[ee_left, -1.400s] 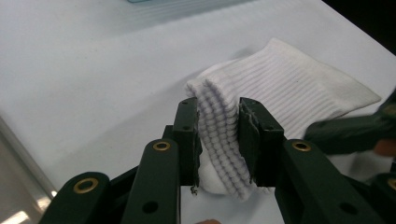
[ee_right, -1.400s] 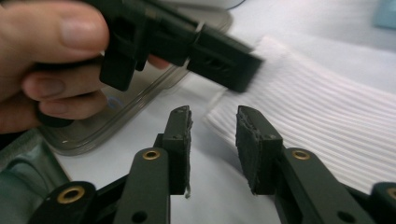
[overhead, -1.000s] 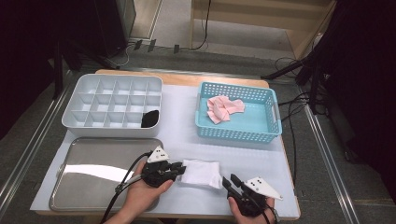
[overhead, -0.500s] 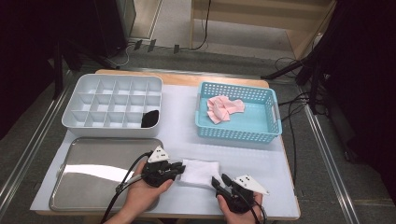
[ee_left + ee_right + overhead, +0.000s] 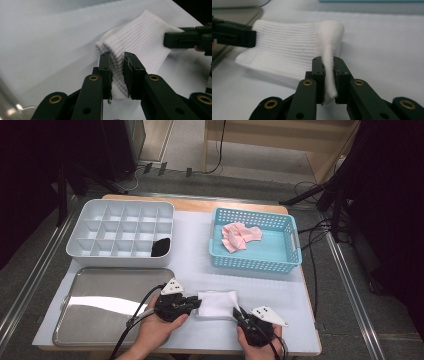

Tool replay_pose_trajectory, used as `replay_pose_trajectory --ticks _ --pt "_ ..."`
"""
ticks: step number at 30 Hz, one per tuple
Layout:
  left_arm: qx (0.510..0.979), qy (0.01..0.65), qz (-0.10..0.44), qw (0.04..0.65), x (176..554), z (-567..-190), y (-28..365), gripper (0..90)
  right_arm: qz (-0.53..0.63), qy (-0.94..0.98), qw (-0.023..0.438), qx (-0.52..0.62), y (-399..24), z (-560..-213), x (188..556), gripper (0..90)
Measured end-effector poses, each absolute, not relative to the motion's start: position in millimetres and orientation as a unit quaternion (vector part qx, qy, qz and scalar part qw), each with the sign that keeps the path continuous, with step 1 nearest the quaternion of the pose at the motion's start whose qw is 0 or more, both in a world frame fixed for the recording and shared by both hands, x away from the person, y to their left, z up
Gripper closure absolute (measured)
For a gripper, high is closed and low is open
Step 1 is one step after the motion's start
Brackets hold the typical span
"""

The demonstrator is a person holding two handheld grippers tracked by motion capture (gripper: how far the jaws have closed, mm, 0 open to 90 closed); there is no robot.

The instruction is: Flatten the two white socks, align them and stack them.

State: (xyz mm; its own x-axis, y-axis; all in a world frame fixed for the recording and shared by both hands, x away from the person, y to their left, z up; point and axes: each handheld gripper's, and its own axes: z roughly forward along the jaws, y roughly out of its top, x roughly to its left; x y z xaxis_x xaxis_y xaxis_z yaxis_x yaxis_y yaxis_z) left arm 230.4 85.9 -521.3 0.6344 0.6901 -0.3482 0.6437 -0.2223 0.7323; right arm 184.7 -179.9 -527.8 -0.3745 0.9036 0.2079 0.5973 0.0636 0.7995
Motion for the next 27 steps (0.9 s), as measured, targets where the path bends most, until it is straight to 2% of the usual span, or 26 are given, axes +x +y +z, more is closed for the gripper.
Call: replay_pose_trajectory --ticks 4,10,21,27 --pt "0.780 0.432 0.031 0.453 230.3 -520.9 85.0 77.2 0.447 0.702 0.190 0.521 -182.2 -520.8 185.0 81.7" --pt "0.776 0.436 0.023 0.455 231.5 -519.9 86.9 77.5 0.475 0.711 0.214 0.472 -160.2 -511.0 175.4 81.2" --pt "0.769 0.446 0.007 0.458 234.0 -520.9 89.0 77.1 0.470 0.755 0.197 0.413 -115.2 -518.4 171.3 80.0" --pt "0.750 0.454 0.011 0.481 233.6 -513.2 96.1 72.7 0.460 0.762 0.197 0.412 -106.2 -525.9 174.7 79.2"
